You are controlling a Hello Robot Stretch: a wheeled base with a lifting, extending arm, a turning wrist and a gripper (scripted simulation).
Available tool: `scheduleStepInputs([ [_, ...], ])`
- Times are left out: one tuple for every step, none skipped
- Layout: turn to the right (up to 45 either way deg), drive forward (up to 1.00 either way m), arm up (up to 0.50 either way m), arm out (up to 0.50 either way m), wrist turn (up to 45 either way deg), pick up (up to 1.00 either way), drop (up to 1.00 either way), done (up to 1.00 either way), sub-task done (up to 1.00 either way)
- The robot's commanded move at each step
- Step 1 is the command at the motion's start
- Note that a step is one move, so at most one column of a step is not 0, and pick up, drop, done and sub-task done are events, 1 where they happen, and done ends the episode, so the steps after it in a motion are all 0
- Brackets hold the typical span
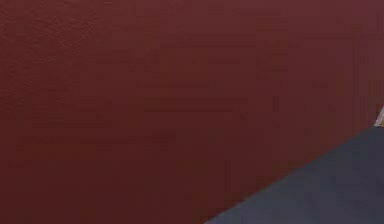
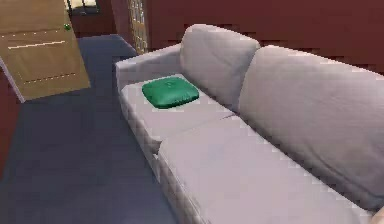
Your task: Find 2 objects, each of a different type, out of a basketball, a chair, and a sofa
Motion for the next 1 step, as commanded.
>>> scheduleStepInputs([
  [-30.0, 0.0, 0.0, 0.0, 0.0, 0.0, 0.0, 0.0, 0.0],
])
